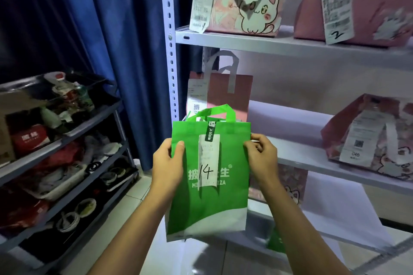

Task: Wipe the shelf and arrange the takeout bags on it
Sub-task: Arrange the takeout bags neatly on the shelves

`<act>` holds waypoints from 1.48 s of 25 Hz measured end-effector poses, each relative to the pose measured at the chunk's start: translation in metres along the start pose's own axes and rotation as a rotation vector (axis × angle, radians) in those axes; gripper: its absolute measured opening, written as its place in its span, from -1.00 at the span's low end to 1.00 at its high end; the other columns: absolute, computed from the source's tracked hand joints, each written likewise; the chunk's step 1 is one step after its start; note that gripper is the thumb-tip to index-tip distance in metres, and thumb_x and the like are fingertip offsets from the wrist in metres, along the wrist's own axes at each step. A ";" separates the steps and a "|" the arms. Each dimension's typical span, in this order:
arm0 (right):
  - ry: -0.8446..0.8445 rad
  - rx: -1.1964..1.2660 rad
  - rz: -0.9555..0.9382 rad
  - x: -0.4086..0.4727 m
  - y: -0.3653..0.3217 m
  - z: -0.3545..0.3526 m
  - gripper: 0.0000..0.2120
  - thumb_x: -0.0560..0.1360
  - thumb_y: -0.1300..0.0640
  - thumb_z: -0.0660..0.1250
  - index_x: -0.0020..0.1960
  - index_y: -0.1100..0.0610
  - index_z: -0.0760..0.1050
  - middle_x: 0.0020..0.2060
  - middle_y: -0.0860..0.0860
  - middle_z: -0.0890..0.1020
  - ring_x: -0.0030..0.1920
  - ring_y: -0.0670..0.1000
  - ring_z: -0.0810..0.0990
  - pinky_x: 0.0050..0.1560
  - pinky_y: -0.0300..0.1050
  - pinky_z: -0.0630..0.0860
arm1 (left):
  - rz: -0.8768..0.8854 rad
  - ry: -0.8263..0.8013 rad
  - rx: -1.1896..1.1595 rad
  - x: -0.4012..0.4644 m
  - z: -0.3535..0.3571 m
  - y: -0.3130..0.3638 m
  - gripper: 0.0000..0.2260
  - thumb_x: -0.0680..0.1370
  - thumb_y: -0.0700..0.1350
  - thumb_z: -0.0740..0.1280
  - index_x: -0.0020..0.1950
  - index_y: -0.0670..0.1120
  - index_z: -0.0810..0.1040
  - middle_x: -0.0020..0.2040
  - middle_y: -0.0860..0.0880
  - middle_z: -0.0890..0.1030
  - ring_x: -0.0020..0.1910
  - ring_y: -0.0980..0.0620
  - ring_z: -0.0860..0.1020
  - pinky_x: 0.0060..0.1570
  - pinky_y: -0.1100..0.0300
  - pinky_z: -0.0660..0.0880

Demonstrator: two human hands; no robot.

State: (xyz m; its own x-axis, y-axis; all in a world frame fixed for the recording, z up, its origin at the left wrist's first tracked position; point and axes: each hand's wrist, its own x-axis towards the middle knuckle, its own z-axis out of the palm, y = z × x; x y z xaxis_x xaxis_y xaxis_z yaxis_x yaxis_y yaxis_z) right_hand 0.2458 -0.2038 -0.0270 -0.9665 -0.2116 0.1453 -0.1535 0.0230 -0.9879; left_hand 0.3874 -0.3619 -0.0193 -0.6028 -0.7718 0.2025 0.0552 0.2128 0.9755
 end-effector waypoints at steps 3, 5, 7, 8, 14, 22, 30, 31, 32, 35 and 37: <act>-0.007 0.010 -0.034 0.019 -0.004 0.014 -0.91 0.60 0.21 0.31 -0.03 0.15 0.60 -0.13 0.18 0.67 -0.20 0.01 0.55 -0.19 -0.10 0.52 | 0.042 -0.005 0.031 0.025 -0.004 0.004 -0.84 0.65 -0.12 0.26 -0.07 -0.04 0.60 -0.15 -0.16 0.66 -0.14 -0.22 0.60 -0.08 -0.14 0.55; 0.020 0.035 -0.039 0.034 -0.005 0.019 -0.82 0.62 0.11 0.29 -0.08 0.15 0.60 -0.21 0.15 0.65 -0.22 0.01 0.54 -0.18 -0.04 0.50 | 0.045 -0.017 0.022 0.035 -0.004 0.007 -0.84 0.65 -0.14 0.26 -0.05 -0.04 0.61 -0.15 -0.08 0.68 -0.15 -0.12 0.62 -0.08 -0.05 0.55; 0.070 0.023 -0.015 0.056 -0.004 0.019 -0.78 0.63 0.07 0.27 -0.13 0.12 0.59 -0.31 0.04 0.61 -0.28 0.00 0.54 -0.21 -0.03 0.50 | 0.039 -0.019 0.019 0.045 -0.004 0.007 -0.83 0.65 -0.16 0.26 -0.07 -0.04 0.61 -0.16 -0.07 0.68 -0.18 -0.03 0.60 -0.10 0.02 0.53; 0.105 0.004 -0.012 0.070 -0.005 0.017 -0.80 0.62 0.09 0.29 -0.14 0.10 0.58 -0.31 0.01 0.62 -0.29 0.01 0.56 -0.20 -0.01 0.54 | 0.037 -0.022 0.014 0.050 -0.003 0.006 -0.83 0.65 -0.16 0.26 -0.07 -0.04 0.61 -0.17 -0.08 0.68 -0.20 -0.01 0.58 -0.12 0.04 0.51; 0.232 -0.202 -0.003 0.153 -0.002 0.012 -0.91 0.54 0.13 0.37 0.03 0.06 0.59 -0.23 -0.08 0.63 -0.06 0.10 0.63 0.04 -0.04 0.56 | 0.005 -0.029 -0.013 0.068 0.000 0.020 -0.83 0.66 -0.17 0.25 -0.03 -0.07 0.63 -0.16 -0.05 0.70 -0.19 0.03 0.63 -0.16 0.14 0.54; 0.034 -0.314 0.070 0.203 0.029 0.041 -0.79 0.45 0.04 0.45 0.05 0.10 0.64 -0.06 0.05 0.71 -0.05 0.11 0.65 0.01 -0.05 0.58 | 0.009 -0.010 0.020 0.080 -0.002 0.036 -0.83 0.66 -0.15 0.25 0.00 -0.03 0.64 -0.12 -0.01 0.73 -0.15 0.04 0.68 -0.13 0.11 0.56; 0.135 -0.304 0.039 0.212 0.048 0.041 -0.86 0.51 0.23 0.34 0.06 0.16 0.60 -0.08 0.15 0.70 -0.09 0.21 0.64 -0.06 -0.01 0.58 | 0.029 0.005 0.062 0.089 0.000 0.039 -0.83 0.66 -0.14 0.25 0.04 -0.02 0.65 -0.08 0.02 0.73 -0.09 0.02 0.69 -0.11 0.15 0.53; 0.169 -0.302 0.044 0.211 0.048 0.032 -0.87 0.53 0.24 0.33 0.06 0.14 0.59 -0.06 0.15 0.70 -0.07 0.22 0.65 -0.01 0.04 0.61 | 0.034 0.009 0.056 0.091 0.002 0.040 -0.83 0.66 -0.14 0.25 0.03 -0.02 0.65 -0.08 0.01 0.73 -0.09 0.01 0.69 -0.10 0.14 0.54; 0.204 -0.298 0.049 0.213 0.050 0.020 -0.89 0.54 0.24 0.32 0.05 0.14 0.57 -0.05 0.16 0.69 -0.06 0.23 0.65 0.02 0.08 0.62 | 0.040 0.014 0.049 0.094 0.004 0.041 -0.83 0.66 -0.14 0.25 0.03 -0.02 0.65 -0.08 0.00 0.73 -0.08 -0.01 0.69 -0.09 0.10 0.56; 0.290 -0.319 0.053 0.213 0.053 -0.019 -0.91 0.58 0.22 0.29 0.06 0.19 0.53 -0.02 0.20 0.67 -0.02 0.25 0.62 0.02 0.03 0.55 | 0.060 0.019 0.028 0.105 0.015 0.043 -0.83 0.66 -0.12 0.26 0.03 -0.02 0.65 -0.07 -0.03 0.73 -0.05 -0.10 0.68 0.02 -0.03 0.57; 0.331 -0.351 0.045 0.212 0.053 -0.043 -0.89 0.59 0.20 0.27 0.08 0.21 0.51 0.01 0.23 0.66 0.01 0.28 0.61 0.03 0.06 0.53 | 0.089 0.010 0.009 0.114 0.024 0.047 -0.83 0.65 -0.11 0.27 0.00 0.02 0.66 -0.07 -0.02 0.73 -0.07 -0.05 0.67 0.06 -0.07 0.55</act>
State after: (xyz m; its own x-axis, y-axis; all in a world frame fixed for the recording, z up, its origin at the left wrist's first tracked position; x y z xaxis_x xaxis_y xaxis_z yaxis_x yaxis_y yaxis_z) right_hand 0.0237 -0.2058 -0.0461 -0.9785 0.1183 0.1687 -0.1151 0.3652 -0.9238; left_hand 0.3024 -0.4259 0.0476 -0.5881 -0.7554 0.2891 0.1007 0.2862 0.9529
